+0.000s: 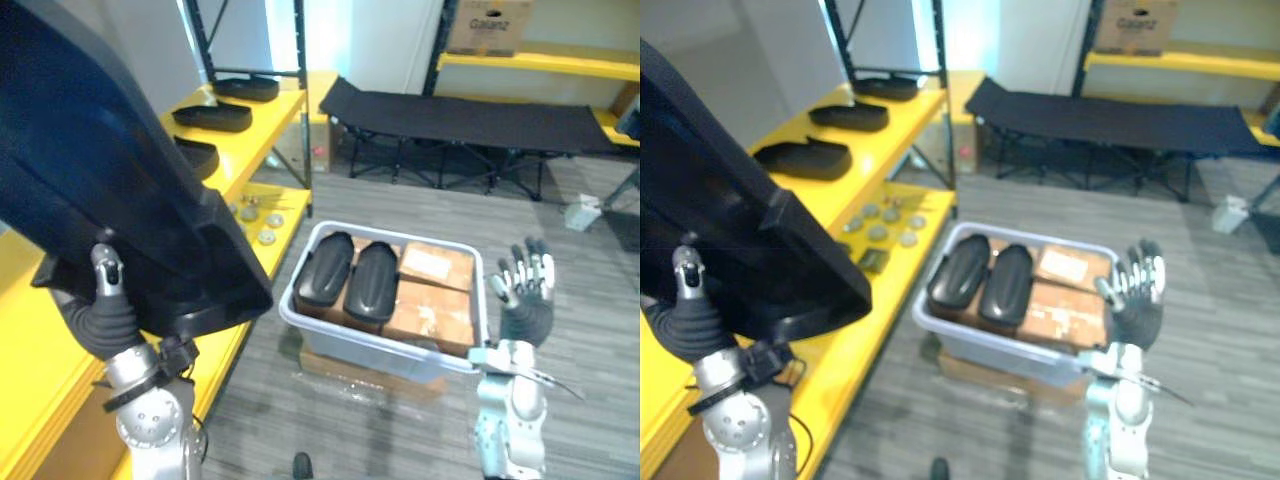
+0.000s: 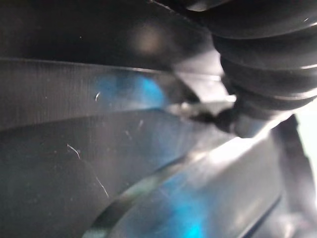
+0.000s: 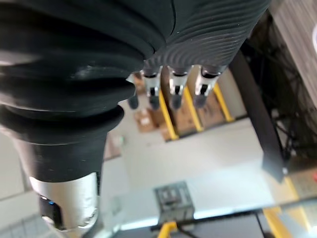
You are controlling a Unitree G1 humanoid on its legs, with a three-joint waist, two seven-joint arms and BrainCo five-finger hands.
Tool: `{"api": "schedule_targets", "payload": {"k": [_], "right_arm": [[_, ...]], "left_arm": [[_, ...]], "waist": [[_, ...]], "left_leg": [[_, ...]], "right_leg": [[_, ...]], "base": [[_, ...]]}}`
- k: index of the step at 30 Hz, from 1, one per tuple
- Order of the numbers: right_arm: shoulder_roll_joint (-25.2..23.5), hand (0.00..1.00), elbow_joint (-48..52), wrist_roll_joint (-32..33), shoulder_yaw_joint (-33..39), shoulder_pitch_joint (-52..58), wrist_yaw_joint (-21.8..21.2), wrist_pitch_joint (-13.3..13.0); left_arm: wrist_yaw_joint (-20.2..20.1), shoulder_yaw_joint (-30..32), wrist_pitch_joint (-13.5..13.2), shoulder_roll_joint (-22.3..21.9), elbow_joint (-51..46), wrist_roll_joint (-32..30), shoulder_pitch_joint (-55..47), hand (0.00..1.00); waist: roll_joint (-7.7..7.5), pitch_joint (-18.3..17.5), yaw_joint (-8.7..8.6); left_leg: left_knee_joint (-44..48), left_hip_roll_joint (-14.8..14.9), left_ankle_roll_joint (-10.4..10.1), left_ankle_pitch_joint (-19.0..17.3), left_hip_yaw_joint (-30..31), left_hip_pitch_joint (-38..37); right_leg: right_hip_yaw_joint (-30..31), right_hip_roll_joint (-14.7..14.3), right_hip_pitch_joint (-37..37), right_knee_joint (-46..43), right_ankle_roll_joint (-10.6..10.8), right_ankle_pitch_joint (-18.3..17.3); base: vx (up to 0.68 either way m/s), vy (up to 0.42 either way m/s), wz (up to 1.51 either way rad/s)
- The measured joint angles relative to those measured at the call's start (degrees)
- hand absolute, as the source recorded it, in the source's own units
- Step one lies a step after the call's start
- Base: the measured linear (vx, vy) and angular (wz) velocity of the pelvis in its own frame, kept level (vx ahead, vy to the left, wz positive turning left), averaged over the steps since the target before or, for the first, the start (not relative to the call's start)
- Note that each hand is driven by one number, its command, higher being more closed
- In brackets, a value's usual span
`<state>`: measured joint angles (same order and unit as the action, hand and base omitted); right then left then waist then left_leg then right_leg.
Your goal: Walk over and take plastic housings, then place them on the shelf
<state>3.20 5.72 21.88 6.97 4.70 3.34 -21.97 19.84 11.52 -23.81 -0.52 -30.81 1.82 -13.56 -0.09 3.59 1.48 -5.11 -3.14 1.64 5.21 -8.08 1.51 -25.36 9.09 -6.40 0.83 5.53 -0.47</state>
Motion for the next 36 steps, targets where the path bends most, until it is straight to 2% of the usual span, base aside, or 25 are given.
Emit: {"api": "schedule_targets", "payload": {"k": [5,8,12,16,20,23,25,27,28,29,31,33,35,36], "right_arm": [[0.02,0.0,-1.46,2.17,-5.34,-3.5,-2.66,1.16],[-0.04,0.0,-4.03,1.96,-10.52,-5.17,-3.14,2.45],[-0.04,0.0,-7.15,-0.85,-15.27,-8.68,-1.86,3.31],[0.05,0.0,-7.17,-2.75,-16.25,-11.66,-0.92,3.35],[0.54,0.0,-7.21,-2.92,-18.65,-13.39,-2.49,4.67],[1.01,0.0,-8.3,-3.27,-22.59,-14.85,-4.75,5.23],[1.08,0.0,-8.4,-3.42,-23.86,-15.08,-5.33,6.1],[1.51,0.0,-8.39,-4.81,-24.03,-15.08,-5.92,7.06],[2.32,0.0,-8.39,-5.52,-23.97,-14.97,-5.72,7.35],[3.02,0.0,-8.39,-7.09,-23.96,-14.83,-5.66,7.54],[3.98,0.0,-8.39,-9.71,-23.74,-14.87,-5.61,8.16],[3.95,0.0,-8.39,-10.96,-23.84,-14.61,-5.74,8.16],[4.24,0.0,-8.37,-11.04,-23.62,-13.84,-5.76,8.12],[4.84,0.0,-8.0,-11.49,-22.99,-12.92,-5.75,8.07]], "left_arm": [[1.57,3.8,0.29,-0.13,-1.17,-0.67,-1.71,1.0],[1.85,6.41,0.33,-0.66,-1.99,-0.62,-3.4,1.0],[1.62,9.47,0.38,-0.86,-3.15,-0.29,-5.31,1.0],[1.34,12.38,0.33,-1.02,-3.15,0.66,-6.77,1.0],[1.48,12.43,0.3,-1.07,-3.14,0.42,-8.42,1.0],[2.06,12.36,0.3,-1.3,-3.09,0.29,-10.49,1.0],[2.18,12.24,0.31,-1.51,-3.01,0.31,-10.3,1.0],[2.01,12.15,0.31,-2.29,-3.0,0.48,-9.87,1.0],[1.38,11.74,0.31,-2.49,-2.97,0.69,-9.4,1.0],[1.15,11.29,0.3,-2.49,-2.95,0.74,-9.07,1.0],[0.73,10.11,0.1,-2.49,-2.95,2.27,-9.09,1.0],[-0.43,9.59,0.05,-2.44,-2.95,2.84,-9.07,1.0],[-1.48,8.15,-0.32,-1.85,-2.95,2.81,-8.89,1.0],[-2.83,6.6,-1.02,-0.74,-2.93,2.79,-8.33,1.0]], "waist": [[-0.57,0.37,1.8],[-1.01,0.6,4.72],[-1.78,1.2,8.46],[-3.04,1.88,10.34],[-3.6,2.28,10.45],[-2.68,2.87,10.75],[-2.4,3.4,10.96],[-2.07,4.06,11.08],[-2.09,4.34,10.25],[-2.06,4.42,10.27],[-1.98,4.49,10.73],[-1.94,4.59,10.96],[-1.88,4.61,10.39],[-1.99,4.57,9.91]], "left_leg": [[0.0,-1.25,-0.38,0.48,5.73,0.62],[0.0,-2.51,-0.09,1.03,10.39,0.78],[0.04,-3.64,-0.01,1.92,15.41,2.03],[0.07,-4.1,0.0,1.92,17.41,1.66],[0.33,-4.06,-0.08,1.84,16.48,1.26],[1.08,-3.35,-0.07,0.98,14.55,0.46],[5.58,-3.35,-0.12,-1.13,14.08,3.07],[8.74,-2.78,1.05,-3.06,10.95,5.05],[9.63,-1.77,1.01,-3.22,8.09,5.66],[9.53,-1.67,0.76,-3.02,7.54,5.52],[8.17,-2.18,0.46,-2.08,8.28,5.48],[5.51,-2.99,0.78,-1.6,9.22,4.24],[4.45,-3.58,1.54,-1.08,10.8,3.48],[4.28,-4.08,1.63,-1.02,12.77,3.37]], "right_leg": [[-6.19,0.39,-2.18,-0.45,0.44,-1.54],[-10.77,0.9,-4.02,-1.47,1.05,-2.73],[-14.14,0.88,-5.13,-2.3,0.48,-3.21],[-13.9,1.23,-5.76,-3.83,-0.67,-4.44],[-12.35,1.43,-5.51,-4.29,-1.33,-6.64],[-10.35,1.13,-5.63,-4.62,-0.59,-7.12],[-11.04,1.0,-5.79,-4.59,-0.24,-7.14],[-13.81,0.63,-6.75,-4.17,0.85,-6.63],[-16.93,0.53,-7.98,-3.96,1.11,-6.69],[-18.64,0.62,-8.63,-4.17,1.35,-6.76],[-20.07,1.03,-8.87,-5.17,1.24,-6.83],[-19.79,1.83,-8.61,-7.63,-0.2,-7.72],[-17.66,2.62,-8.64,-10.41,-0.34,-7.78],[-14.02,3.0,-8.28,-12.93,-0.48,-7.81]], "base": [[0.02,0.017,0.56],[0.03,0.014,0.82],[0.01,0.021,0.75],[-0.02,0.016,0.32],[-0.06,-0.024,-0.15],[-0.08,-0.035,-0.33],[-0.08,-0.015,0.15],[-0.09,0.01,0.54],[-0.04,0.012,0.98],[-0.04,0.036,1.12],[-0.02,0.055,0.62],[0.0,0.064,0.52],[0.03,0.062,0.59],[0.1,0.062,0.87]]}}
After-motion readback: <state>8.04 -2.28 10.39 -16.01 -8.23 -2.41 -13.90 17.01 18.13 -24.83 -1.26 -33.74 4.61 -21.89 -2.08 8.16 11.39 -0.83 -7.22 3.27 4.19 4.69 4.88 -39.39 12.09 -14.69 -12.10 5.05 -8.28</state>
